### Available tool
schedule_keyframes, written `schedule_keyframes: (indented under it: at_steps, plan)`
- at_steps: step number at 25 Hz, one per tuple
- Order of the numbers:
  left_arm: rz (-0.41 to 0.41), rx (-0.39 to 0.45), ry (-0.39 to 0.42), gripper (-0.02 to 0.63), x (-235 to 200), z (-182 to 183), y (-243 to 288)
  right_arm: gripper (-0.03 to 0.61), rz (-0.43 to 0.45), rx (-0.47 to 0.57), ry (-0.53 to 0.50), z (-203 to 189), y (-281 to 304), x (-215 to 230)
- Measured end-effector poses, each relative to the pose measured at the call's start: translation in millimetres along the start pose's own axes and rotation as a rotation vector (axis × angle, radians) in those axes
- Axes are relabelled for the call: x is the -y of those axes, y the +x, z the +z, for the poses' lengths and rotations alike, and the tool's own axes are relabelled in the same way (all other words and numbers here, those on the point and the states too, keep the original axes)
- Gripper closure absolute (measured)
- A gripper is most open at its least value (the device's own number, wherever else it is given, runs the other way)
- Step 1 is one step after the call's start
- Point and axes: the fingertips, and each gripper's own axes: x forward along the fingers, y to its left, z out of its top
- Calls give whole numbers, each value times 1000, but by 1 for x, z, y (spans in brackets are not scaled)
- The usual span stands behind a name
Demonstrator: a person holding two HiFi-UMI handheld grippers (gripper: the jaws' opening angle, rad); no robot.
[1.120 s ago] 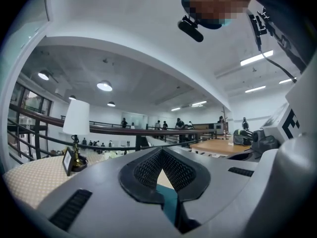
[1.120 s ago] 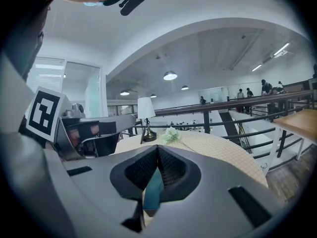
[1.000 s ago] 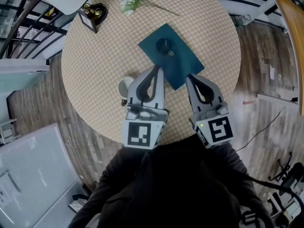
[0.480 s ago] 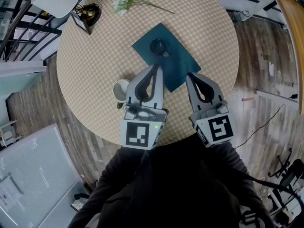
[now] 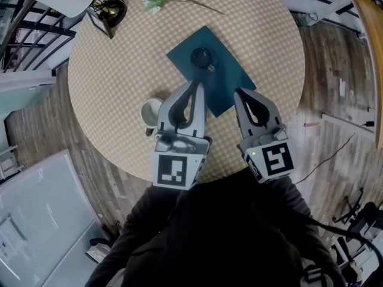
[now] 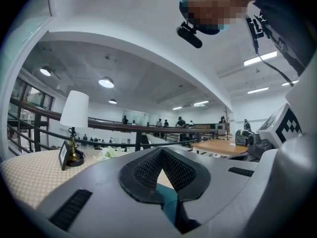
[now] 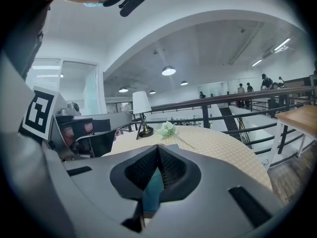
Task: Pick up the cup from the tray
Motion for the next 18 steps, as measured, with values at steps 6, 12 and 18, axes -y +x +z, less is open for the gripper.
schedule_keyframes:
  at_steps: [6, 12, 18]
  plan:
    - [31, -22, -26, 607, -14, -12, -2, 575, 25, -33, -19, -7, 22, -2]
    - [44, -37, -62, 607, -26, -23, -1, 575, 41, -74, -81, -15, 49, -2]
    - [60, -71, -101, 607, -42, -39, 3, 574, 61, -138, -141, -27, 81, 3]
